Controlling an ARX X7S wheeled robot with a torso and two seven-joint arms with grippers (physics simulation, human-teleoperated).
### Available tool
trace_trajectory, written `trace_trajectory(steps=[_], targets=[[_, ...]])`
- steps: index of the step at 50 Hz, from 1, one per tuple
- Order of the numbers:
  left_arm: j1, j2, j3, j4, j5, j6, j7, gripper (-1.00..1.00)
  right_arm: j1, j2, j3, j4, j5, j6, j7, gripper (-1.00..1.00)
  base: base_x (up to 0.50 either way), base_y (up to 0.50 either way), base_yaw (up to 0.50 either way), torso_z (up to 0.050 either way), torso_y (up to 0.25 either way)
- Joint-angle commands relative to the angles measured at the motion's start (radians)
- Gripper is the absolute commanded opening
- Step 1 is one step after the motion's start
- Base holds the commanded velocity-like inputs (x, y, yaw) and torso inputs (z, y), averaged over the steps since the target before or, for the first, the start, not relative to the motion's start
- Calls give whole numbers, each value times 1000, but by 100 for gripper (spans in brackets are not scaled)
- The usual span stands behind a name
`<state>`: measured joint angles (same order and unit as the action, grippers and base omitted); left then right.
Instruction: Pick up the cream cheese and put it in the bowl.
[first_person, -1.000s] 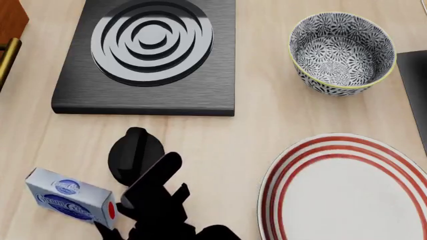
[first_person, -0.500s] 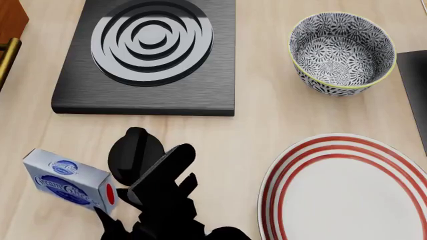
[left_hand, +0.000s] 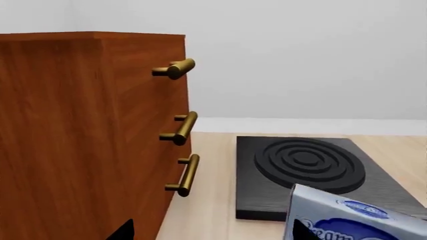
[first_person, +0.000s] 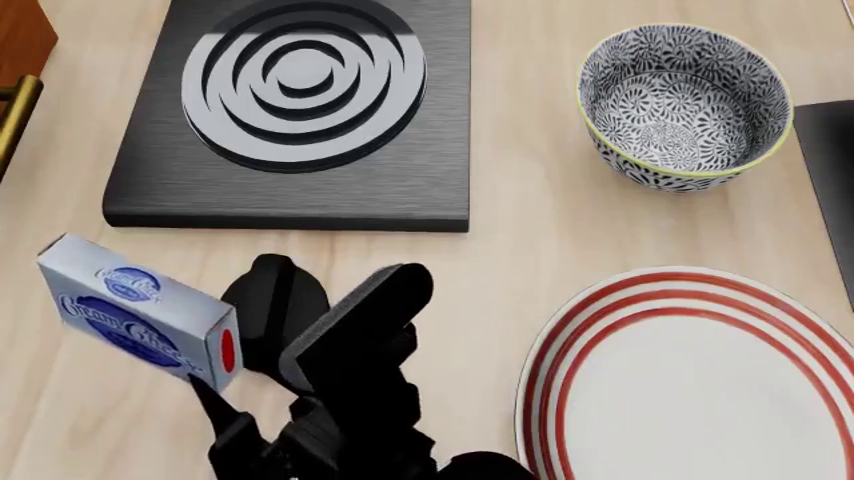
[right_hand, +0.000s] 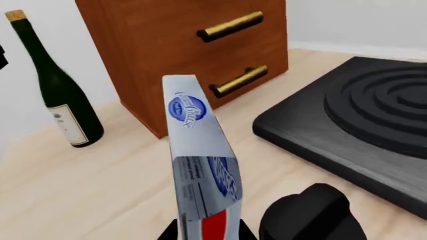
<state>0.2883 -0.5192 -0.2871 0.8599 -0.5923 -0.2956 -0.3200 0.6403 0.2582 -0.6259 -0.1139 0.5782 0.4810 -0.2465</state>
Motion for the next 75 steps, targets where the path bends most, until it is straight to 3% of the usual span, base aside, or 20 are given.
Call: trace_trajectory(steps=[1,20,37,53,75], targets=[[-2,-3,8,4,-1,-2,-3,100,9,28,69,-125,65,38,48,-100,0,0,0,0,0],[-3,-7,27,21,11,-5,-11,100,135,125,265,-330,245,231,241,-100,0,0,0,0,0],[-33,-17,63,18,21,-18,-15,100,308,186,366,-261,287,359,349,-100,0,0,0,0,1],[-13,-16,62,12,34,1,-10,100,525,230,369,-5,155,440,450,-100,0,0,0,0,1],[-52,-17,119,-29,74,-7,-11,100,818,122,138,612,-121,381,420,-100,0,0,0,0,0]])
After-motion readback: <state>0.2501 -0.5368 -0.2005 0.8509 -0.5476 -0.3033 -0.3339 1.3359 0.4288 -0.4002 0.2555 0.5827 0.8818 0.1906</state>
